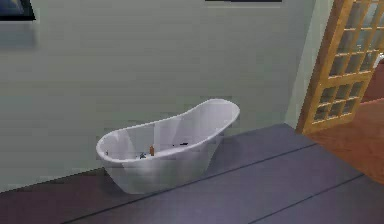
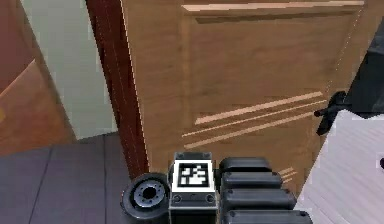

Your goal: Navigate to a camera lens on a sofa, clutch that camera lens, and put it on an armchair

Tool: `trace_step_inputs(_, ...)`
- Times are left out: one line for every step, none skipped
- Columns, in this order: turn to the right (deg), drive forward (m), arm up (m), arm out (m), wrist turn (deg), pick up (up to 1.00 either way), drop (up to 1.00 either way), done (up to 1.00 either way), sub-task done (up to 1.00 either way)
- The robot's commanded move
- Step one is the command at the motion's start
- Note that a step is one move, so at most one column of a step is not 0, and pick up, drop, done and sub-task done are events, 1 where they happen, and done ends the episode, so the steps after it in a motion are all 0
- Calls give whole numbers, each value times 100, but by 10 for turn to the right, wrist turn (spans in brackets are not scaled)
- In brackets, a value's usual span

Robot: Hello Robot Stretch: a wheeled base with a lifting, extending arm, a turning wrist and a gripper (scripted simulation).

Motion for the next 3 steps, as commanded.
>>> trace_step_inputs(120,0,0,0,0,0,0,0,0)
trace_step_inputs(0,10,0,0,0,0,0,0,0)
trace_step_inputs(450,0,0,0,0,0,0,0,0)
